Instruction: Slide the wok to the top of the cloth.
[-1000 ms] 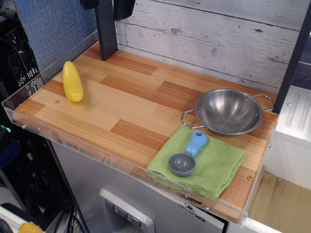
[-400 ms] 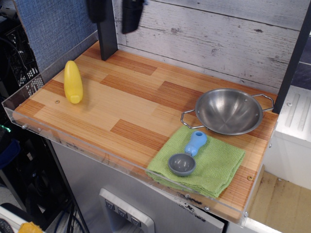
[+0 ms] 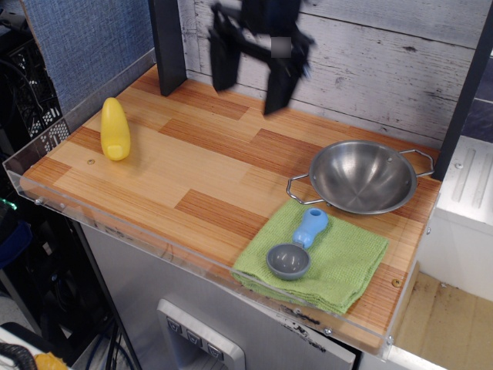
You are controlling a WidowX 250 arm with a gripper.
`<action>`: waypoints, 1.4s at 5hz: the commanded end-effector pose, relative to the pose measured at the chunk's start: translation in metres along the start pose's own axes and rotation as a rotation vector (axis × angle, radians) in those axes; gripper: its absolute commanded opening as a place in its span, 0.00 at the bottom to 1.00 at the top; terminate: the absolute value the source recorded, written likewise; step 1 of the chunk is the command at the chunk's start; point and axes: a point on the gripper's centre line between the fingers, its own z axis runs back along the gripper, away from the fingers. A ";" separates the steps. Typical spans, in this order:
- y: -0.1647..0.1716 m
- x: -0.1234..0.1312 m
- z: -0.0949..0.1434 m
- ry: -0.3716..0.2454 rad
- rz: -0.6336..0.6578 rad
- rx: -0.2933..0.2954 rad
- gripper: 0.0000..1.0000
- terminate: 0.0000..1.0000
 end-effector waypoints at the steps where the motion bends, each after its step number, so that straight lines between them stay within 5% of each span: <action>1: -0.009 0.019 -0.014 -0.142 0.055 0.035 1.00 0.00; 4: -0.039 0.065 -0.035 -0.138 -0.033 0.022 1.00 0.00; 7: -0.046 0.072 -0.057 -0.087 -0.052 0.027 1.00 0.00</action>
